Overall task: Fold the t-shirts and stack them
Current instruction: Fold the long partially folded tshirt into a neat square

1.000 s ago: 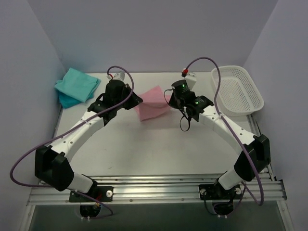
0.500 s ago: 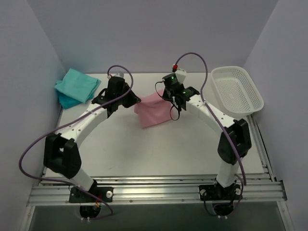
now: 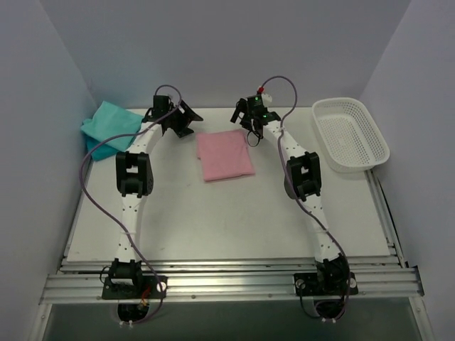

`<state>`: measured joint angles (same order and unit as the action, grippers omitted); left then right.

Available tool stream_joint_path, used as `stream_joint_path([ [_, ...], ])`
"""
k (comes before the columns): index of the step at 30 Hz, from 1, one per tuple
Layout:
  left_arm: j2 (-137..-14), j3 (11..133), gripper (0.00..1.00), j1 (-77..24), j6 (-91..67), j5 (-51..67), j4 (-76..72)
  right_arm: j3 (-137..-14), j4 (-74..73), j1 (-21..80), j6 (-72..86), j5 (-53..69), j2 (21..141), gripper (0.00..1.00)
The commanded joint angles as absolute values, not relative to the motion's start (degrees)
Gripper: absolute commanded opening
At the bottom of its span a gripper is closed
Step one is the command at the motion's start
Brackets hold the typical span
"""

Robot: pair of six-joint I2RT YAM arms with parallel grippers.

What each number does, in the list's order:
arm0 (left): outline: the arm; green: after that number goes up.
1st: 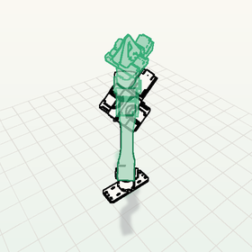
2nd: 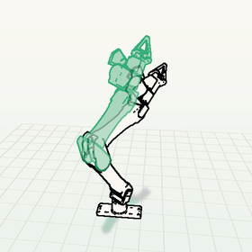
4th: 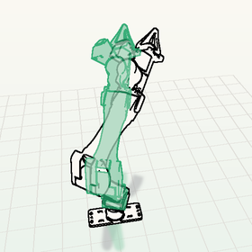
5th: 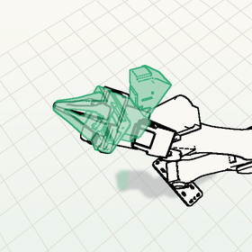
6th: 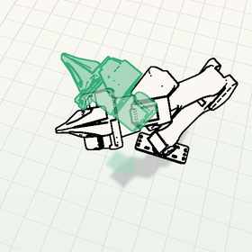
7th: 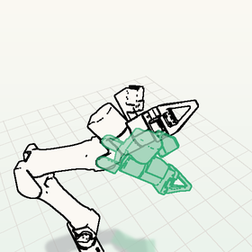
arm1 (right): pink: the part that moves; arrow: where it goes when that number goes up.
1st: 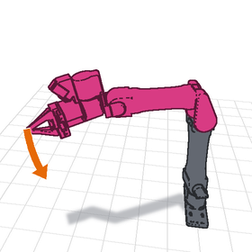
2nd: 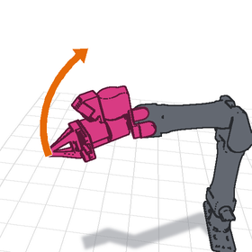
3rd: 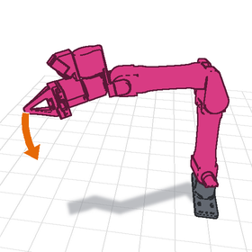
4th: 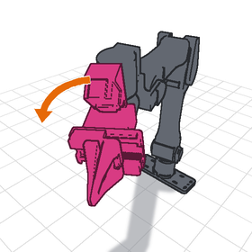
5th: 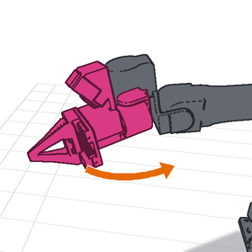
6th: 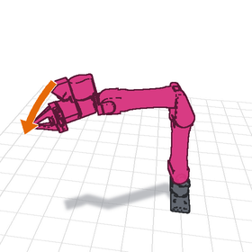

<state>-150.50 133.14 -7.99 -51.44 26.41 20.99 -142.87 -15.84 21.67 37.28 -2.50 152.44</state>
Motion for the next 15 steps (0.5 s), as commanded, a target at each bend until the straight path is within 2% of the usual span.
stream_joint_path([
  [1,-154.15,150.26,0.85,-6.16,-53.08,33.04,23.46,-138.27,-5.40,20.04,38.32,0.71,144.09,1.00],
  [2,-154.77,153.25,0.89,-5.80,-53.52,33.83,23.29,-136.51,-4.06,19.78,37.45,0.70,142.57,1.00],
  [5,-152.33,151.36,0.91,-4.84,-54.05,33.75,21.80,-132.02,-2.90,19.77,36.13,0.18,137.74,1.00],
  [12,-136.26,133.35,0.93,-4.66,-49.93,31.30,19.24,-119.02,-2.46,20.56,33.93,-3.86,125.96,1.00],
  [15,-128.78,121.50,0.93,-4.75,-48.08,27.97,18.29,-112.34,-4.12,20.83,33.49,-6.15,119.21,1.00],
])
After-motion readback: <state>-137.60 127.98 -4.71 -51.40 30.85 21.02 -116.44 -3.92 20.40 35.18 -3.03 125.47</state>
